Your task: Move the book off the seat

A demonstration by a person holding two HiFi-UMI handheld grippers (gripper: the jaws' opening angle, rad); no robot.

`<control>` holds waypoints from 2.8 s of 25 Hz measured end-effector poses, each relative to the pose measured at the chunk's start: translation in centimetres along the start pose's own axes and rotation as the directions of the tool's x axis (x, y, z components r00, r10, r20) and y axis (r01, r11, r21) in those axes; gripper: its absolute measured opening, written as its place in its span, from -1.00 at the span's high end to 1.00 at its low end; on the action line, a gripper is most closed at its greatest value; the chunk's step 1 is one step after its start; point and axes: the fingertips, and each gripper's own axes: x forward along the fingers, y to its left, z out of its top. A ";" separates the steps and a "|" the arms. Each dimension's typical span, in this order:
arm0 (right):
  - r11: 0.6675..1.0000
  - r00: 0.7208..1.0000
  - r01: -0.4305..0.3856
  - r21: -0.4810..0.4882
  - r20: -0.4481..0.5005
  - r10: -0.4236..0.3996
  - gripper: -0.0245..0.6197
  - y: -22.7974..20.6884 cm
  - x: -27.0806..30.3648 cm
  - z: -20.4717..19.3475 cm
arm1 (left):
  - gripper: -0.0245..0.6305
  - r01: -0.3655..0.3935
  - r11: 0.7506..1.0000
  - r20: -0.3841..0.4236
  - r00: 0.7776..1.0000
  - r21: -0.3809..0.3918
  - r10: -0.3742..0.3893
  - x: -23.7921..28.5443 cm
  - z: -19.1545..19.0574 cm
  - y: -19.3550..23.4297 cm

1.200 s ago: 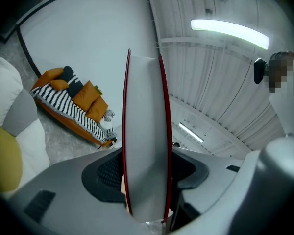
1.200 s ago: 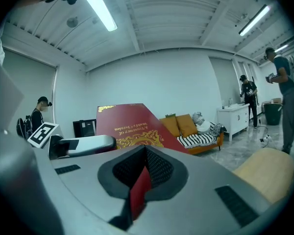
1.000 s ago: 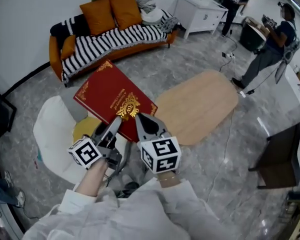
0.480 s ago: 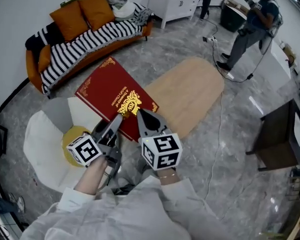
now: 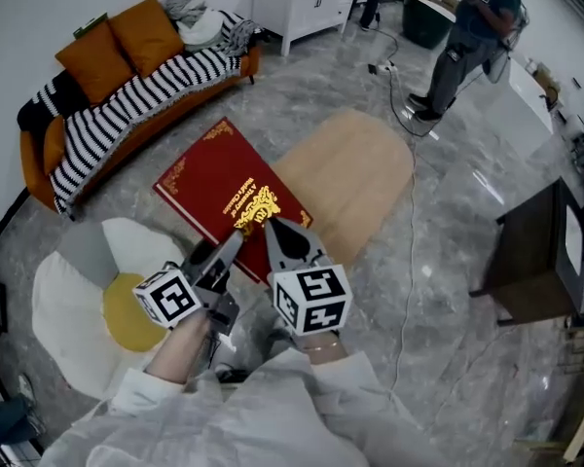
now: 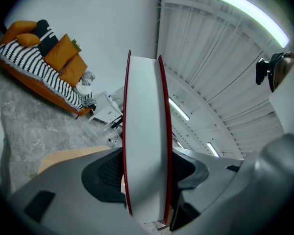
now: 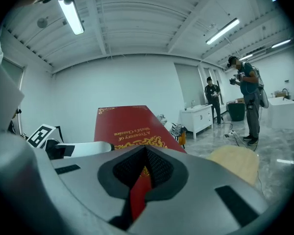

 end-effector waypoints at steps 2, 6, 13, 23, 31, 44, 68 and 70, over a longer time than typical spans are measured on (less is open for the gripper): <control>1.000 1.000 0.014 0.003 -0.002 -0.014 0.89 -2.3 0.0 0.1 | 0.13 0.009 1.000 -0.010 1.000 -0.005 -0.009 2.3 -0.6 0.0; 0.999 0.999 0.036 0.016 0.003 -0.037 0.89 -7.1 -0.9 0.4 | 0.13 0.027 0.999 -0.022 0.999 -0.024 -0.027 6.8 -2.4 -0.6; 0.997 0.997 0.073 0.016 0.001 -0.073 0.89 -13.9 -3.5 0.7 | 0.13 0.045 0.998 -0.048 0.998 -0.036 -0.047 13.1 -6.1 -2.3; 0.992 0.992 0.122 0.037 -0.017 -0.122 0.89 -17.4 -4.7 -0.1 | 0.13 0.079 0.995 -0.113 0.990 -0.053 -0.085 16.6 -8.7 -3.3; 0.982 0.984 0.178 0.069 -0.022 -0.177 0.89 -17.4 -4.6 0.0 | 0.13 0.076 0.996 -0.190 0.978 -0.049 -0.084 16.9 -8.5 -2.4; 0.965 0.975 0.220 0.140 -0.041 -0.216 0.89 -17.0 -3.5 -1.2 | 0.13 0.101 0.995 -0.261 0.960 -0.021 -0.103 17.0 -8.4 -0.8; 0.899 0.941 0.316 0.303 -0.221 -0.256 0.89 -23.9 0.7 -14.7 | 0.13 -0.025 0.991 -0.420 0.907 -0.132 -0.033 19.7 -18.3 10.7; 0.892 0.939 0.320 0.320 -0.232 -0.253 0.89 -24.5 1.2 -16.4 | 0.13 -0.034 0.991 -0.429 0.903 -0.131 -0.026 19.8 -19.5 12.1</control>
